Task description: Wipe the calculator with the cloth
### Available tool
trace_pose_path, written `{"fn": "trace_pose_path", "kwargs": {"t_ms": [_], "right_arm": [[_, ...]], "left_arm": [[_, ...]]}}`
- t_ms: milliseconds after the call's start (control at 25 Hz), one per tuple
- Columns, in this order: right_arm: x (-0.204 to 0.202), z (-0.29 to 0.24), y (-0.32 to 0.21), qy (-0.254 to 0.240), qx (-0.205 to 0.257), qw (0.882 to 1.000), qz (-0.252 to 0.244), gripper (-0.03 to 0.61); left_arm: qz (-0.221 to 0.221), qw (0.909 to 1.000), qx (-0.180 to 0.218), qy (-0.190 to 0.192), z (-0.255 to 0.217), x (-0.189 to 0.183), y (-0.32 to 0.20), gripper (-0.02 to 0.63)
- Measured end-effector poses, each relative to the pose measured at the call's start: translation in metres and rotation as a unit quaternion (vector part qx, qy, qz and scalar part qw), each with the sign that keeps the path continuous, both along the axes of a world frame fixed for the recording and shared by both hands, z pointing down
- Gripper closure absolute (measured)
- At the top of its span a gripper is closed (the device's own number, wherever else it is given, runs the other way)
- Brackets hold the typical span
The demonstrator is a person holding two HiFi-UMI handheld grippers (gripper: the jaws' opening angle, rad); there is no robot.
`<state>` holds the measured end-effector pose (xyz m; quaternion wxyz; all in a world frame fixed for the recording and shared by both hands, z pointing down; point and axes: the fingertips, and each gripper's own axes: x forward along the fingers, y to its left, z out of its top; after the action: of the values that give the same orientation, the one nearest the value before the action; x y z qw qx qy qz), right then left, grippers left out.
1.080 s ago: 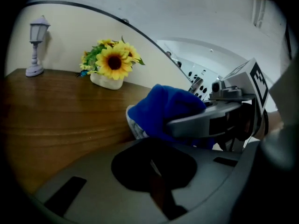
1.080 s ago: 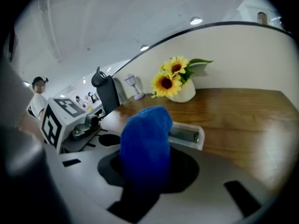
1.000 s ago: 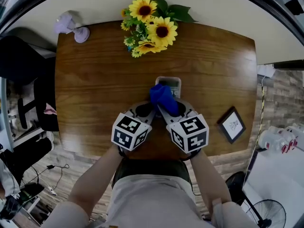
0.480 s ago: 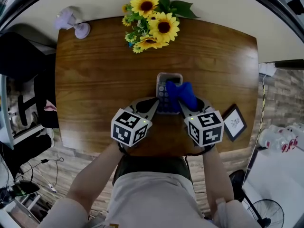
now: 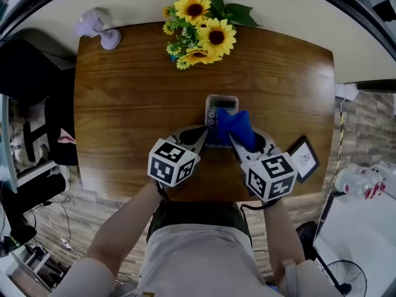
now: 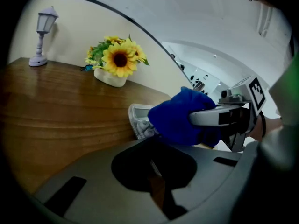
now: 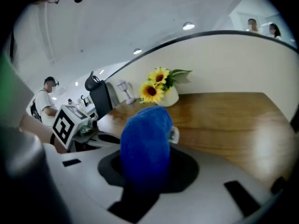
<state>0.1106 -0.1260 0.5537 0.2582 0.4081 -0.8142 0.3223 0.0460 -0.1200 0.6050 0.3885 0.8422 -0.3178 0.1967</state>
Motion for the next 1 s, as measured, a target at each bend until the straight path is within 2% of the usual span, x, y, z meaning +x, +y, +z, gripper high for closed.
{"fn": "trace_pose_path", "kwargs": {"t_ms": [160, 320, 400, 560, 640, 800, 920, 1000], "right_arm": [[-0.037, 0.008, 0.008, -0.021, -0.015, 1.000, -0.015, 0.459], [-0.044, 0.029, 0.016, -0.026, -0.034, 0.999, -0.004, 0.460], [-0.042, 0.033, 0.018, -0.027, -0.036, 0.999, -0.015, 0.460], [-0.033, 0.035, 0.021, 0.016, -0.030, 0.998, -0.057, 0.460], [-0.022, 0.036, 0.023, 0.047, -0.022, 0.997, -0.061, 0.462], [0.006, 0.040, 0.022, 0.072, -0.025, 0.997, -0.013, 0.462], [0.049, 0.053, 0.025, 0.128, -0.044, 0.990, 0.031, 0.463], [0.070, 0.059, 0.031, 0.135, -0.059, 0.988, 0.049, 0.463]], "left_arm": [[-0.004, 1.0000, -0.004, 0.002, 0.000, 0.000, -0.001, 0.611], [-0.006, 0.9999, -0.007, 0.004, 0.000, 0.000, -0.001, 0.611], [-0.006, 0.9999, -0.008, 0.005, 0.000, 0.000, -0.001, 0.611], [-0.003, 1.0000, 0.001, 0.001, 0.000, -0.001, -0.001, 0.611], [0.004, 0.9999, 0.008, -0.009, 0.000, 0.000, 0.000, 0.611], [0.000, 1.0000, 0.001, -0.006, 0.001, 0.000, -0.001, 0.611], [0.000, 1.0000, -0.001, -0.007, 0.002, 0.000, -0.001, 0.611], [0.003, 1.0000, -0.001, -0.010, 0.002, 0.001, -0.001, 0.611]]}}
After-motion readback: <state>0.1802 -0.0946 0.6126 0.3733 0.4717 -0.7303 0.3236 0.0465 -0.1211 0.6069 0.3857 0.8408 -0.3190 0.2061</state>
